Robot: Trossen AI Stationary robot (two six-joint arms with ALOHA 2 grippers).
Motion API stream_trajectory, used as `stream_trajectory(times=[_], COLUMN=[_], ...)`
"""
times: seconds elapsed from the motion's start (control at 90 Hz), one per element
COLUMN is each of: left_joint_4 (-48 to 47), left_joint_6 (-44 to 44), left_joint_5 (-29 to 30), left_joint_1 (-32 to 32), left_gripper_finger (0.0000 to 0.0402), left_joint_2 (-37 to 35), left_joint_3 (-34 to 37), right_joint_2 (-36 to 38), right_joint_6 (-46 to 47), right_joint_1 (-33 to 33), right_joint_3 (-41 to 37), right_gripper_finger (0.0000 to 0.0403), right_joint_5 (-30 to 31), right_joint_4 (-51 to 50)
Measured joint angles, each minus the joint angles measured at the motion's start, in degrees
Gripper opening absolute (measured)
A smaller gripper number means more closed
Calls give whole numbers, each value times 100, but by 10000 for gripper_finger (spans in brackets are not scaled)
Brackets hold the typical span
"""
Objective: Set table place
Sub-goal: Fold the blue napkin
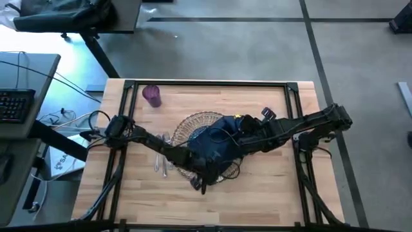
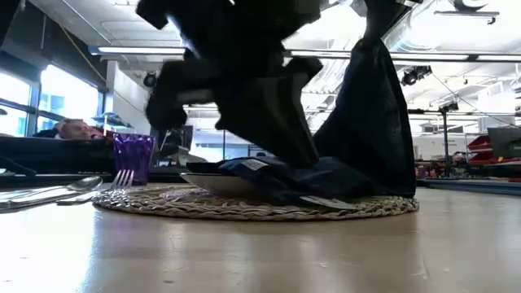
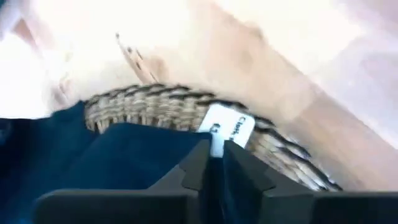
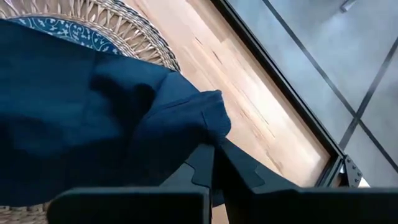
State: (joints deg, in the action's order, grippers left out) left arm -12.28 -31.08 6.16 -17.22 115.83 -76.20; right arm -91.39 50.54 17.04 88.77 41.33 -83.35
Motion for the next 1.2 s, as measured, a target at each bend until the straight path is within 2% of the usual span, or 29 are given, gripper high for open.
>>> stream_trajectory(times=[0.167,0.322,0.522,0.767,0.844,1.011,1.2], left_joint_4=[222,204,230,302,320,359,484], left_joint_6=[-93,-144,-76,-59,-59,86,376], left_joint_5=[159,244,271,643,835,1503,2755], left_joint_1=[-13,3,14,-11,-82,-267,-412], left_gripper_finger=[128,140,108,15,5,0,0], left_joint_2=[155,346,350,350,346,185,-476], left_joint_3=[-2,-2,-2,-2,-2,0,190], right_joint_2=[0,0,0,0,0,0,0], right_joint_6=[0,-2,-110,-109,-101,-88,63], right_joint_1=[0,0,-4,-3,26,152,341], right_joint_3=[3,4,4,4,4,4,4], right_gripper_finger=[0,0,0,0,0,0,0], right_joint_5=[1,-1,-1,-2,-36,-82,-108], right_joint_4=[46,56,105,133,133,132,115])
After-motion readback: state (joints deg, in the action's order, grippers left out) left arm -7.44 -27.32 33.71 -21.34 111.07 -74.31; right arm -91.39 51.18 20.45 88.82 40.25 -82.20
